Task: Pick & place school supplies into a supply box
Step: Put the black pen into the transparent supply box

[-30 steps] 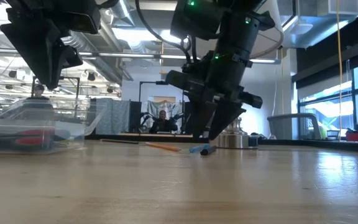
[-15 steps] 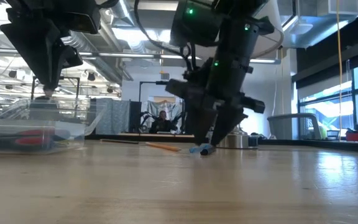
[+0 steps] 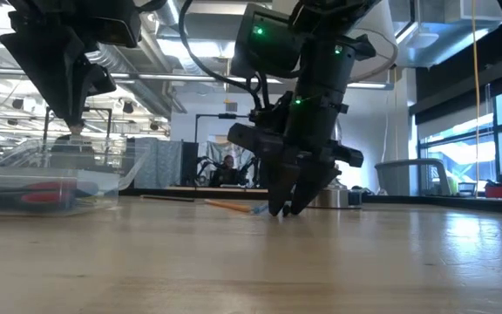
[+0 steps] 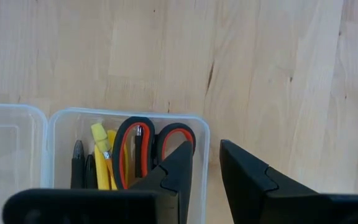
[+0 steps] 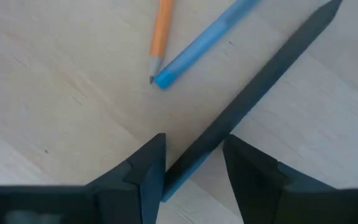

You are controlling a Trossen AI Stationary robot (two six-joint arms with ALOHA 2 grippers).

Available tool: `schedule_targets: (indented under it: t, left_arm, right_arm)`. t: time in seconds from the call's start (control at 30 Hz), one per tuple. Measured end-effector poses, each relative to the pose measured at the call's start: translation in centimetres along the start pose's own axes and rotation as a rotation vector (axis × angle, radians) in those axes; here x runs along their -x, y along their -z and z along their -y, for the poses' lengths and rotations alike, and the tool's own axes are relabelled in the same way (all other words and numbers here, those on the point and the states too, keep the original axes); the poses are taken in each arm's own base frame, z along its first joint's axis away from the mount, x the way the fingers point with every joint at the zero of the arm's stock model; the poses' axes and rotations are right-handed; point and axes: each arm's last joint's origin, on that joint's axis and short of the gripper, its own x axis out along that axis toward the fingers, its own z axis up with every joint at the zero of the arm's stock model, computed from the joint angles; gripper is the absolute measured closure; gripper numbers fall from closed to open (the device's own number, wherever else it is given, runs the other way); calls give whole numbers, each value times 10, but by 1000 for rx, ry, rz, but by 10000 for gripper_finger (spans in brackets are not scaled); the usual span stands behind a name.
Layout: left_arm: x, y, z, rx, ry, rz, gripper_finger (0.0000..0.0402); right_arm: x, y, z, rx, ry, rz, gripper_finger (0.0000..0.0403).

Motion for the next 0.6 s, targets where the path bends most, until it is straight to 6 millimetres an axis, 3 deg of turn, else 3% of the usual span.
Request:
schedule_targets:
  t: [0.17, 0.6]
  left_arm:
    - [0, 0, 0, 0, -4, 3, 327]
    - [0, -1, -1, 11, -38, 21, 327]
  right_arm:
    - [0, 2, 0, 16, -17, -47, 257]
    - [2, 3, 0, 177, -37, -78, 361]
